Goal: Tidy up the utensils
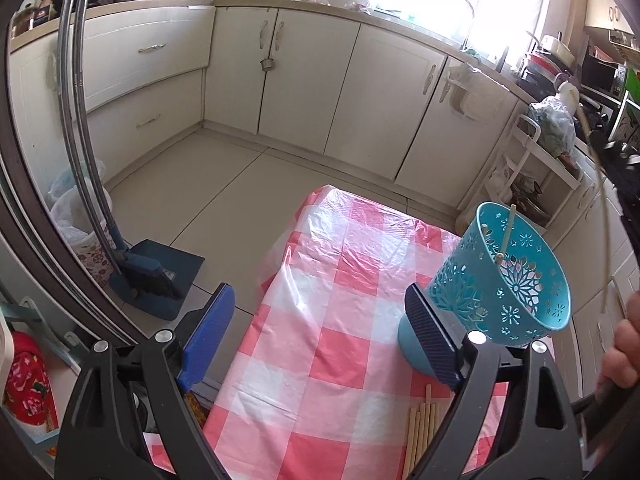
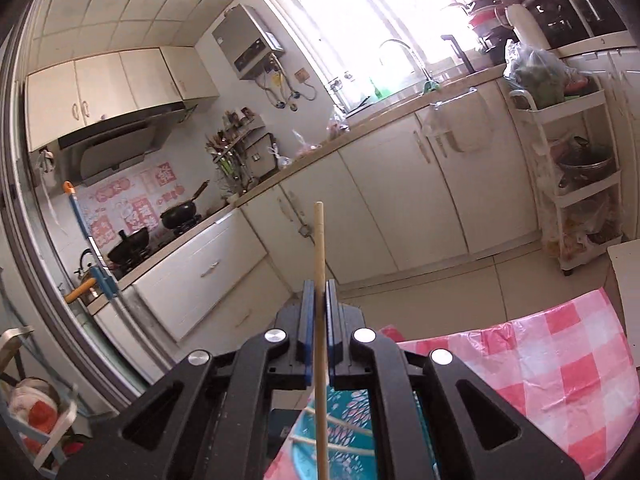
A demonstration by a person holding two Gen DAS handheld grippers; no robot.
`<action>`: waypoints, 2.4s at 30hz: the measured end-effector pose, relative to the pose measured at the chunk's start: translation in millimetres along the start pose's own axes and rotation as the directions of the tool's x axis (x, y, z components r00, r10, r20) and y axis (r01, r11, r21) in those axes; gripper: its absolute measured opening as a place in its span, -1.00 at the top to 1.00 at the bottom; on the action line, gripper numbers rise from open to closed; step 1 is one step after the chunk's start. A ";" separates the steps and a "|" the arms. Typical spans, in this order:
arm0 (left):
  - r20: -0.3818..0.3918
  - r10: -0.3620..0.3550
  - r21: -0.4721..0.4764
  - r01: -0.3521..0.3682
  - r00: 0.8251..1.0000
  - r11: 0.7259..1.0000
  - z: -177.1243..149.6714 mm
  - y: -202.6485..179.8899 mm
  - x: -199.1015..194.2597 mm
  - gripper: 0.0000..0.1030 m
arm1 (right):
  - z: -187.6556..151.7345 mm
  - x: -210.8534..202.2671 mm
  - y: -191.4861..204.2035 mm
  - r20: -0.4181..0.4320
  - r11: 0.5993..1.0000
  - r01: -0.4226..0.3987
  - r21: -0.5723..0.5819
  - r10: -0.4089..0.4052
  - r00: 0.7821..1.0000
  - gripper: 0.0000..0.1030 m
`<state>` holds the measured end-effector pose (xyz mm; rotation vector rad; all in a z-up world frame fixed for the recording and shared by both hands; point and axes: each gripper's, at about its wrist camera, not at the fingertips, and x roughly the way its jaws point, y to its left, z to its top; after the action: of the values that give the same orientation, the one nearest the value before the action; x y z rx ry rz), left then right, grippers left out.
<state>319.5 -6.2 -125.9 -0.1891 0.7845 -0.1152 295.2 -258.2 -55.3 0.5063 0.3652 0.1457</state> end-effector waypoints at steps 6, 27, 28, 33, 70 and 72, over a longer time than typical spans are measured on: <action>-0.006 -0.023 0.006 0.023 1.000 1.000 1.0 -0.4 -2.7 -0.63 | -16.7 25.1 -20.5 -0.027 0.995 0.096 -0.019 -0.096 0.995 0.88; 0.040 0.041 0.088 -0.045 0.998 0.995 -3.3 -10.9 -12.2 -0.68 | -59.4 -72.3 -8.9 -0.057 0.971 0.157 -0.180 -0.169 0.984 0.58; 0.046 0.043 0.095 -0.048 0.998 0.994 -3.7 -12.0 -13.6 -0.69 | -59.8 -81.0 -8.5 -0.051 0.970 0.163 -0.179 -0.175 0.983 0.56; 0.085 0.057 0.133 -0.068 0.995 0.989 -5.8 -18.0 -21.8 -0.71 | -67.1 -113.0 -6.3 -0.036 0.965 0.201 -0.167 -0.210 0.977 0.49; -0.010 0.043 0.269 -0.039 0.999 0.962 -20.4 -20.4 -15.1 -0.82 | -228.2 -46.2 -18.0 -0.497 0.922 0.270 -0.278 -0.379 0.781 0.68; -0.015 0.044 0.272 -0.039 0.999 0.962 -21.0 -20.7 -14.4 -0.82 | -228.7 -46.4 -17.2 -0.497 0.919 0.267 -0.291 -0.384 0.778 0.69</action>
<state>293.8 -26.6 -126.2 0.0892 0.7845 -0.1841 167.0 -181.4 -235.4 0.1757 0.9885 -0.0177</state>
